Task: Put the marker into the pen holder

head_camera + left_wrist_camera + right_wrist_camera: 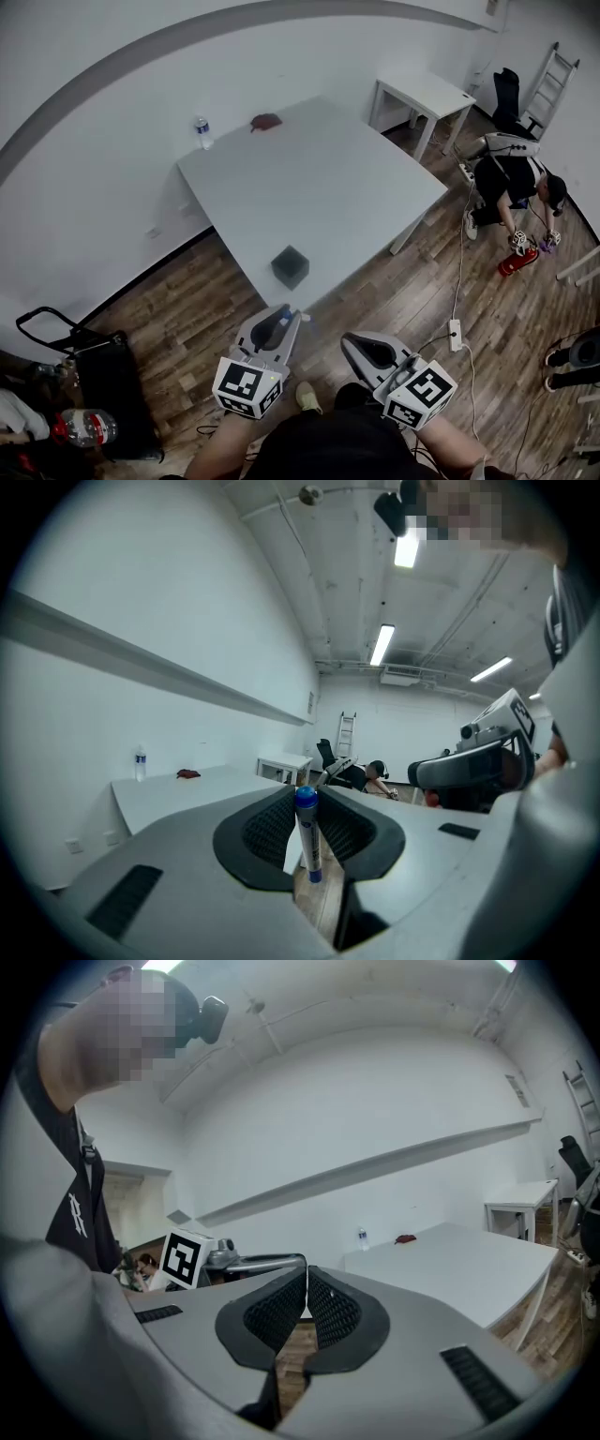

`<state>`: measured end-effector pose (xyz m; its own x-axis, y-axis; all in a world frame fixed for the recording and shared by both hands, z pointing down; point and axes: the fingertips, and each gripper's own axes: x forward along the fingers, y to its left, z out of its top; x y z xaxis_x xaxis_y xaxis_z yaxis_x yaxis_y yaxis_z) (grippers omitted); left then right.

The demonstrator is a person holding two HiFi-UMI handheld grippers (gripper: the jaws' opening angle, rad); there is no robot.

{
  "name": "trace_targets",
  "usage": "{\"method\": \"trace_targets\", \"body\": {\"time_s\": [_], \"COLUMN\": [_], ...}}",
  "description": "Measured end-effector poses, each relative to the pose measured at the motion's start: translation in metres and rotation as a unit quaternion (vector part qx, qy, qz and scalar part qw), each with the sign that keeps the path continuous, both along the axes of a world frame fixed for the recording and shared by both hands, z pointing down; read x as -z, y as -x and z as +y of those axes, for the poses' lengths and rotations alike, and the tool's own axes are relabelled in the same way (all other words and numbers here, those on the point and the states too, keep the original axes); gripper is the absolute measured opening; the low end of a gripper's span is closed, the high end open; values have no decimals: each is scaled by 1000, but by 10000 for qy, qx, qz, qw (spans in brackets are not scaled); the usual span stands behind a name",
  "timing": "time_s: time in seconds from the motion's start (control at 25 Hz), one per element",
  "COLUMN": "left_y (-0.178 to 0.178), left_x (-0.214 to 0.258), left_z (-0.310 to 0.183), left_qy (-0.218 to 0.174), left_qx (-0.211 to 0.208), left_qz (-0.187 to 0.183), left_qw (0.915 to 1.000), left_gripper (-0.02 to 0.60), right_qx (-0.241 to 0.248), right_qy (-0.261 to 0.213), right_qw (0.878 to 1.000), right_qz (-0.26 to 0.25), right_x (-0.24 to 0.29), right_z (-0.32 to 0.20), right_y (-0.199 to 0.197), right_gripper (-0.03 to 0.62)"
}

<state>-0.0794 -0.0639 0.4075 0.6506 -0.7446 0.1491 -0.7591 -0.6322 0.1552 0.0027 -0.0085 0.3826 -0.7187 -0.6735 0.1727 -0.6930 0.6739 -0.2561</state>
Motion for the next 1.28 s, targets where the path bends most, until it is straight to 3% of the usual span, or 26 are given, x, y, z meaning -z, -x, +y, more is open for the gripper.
{"method": "trace_targets", "body": {"time_s": [0.28,0.56,0.92,1.28], "left_y": [7,-1,-29,-41], "left_x": [-20,-57,-133,-205], "left_z": [-48,-102,-143,-160], "left_qy": [-218,-529,-647,-905], "left_qx": [254,518,486,99], "left_qz": [-566,-1311,-2352,-3282], "left_qw": [9978,9886,9686,9402], "left_gripper": [74,74,74,74], "right_qx": [42,325,669,971], "right_qy": [73,252,580,969], "right_qw": [10000,9991,9961,9903], "right_qz": [-31,-79,16,198], "right_x": [-5,-17,-36,-63], "right_z": [-28,-73,-144,-189], "right_y": [10,13,-1,-3], "right_gripper": [17,17,17,17]}}
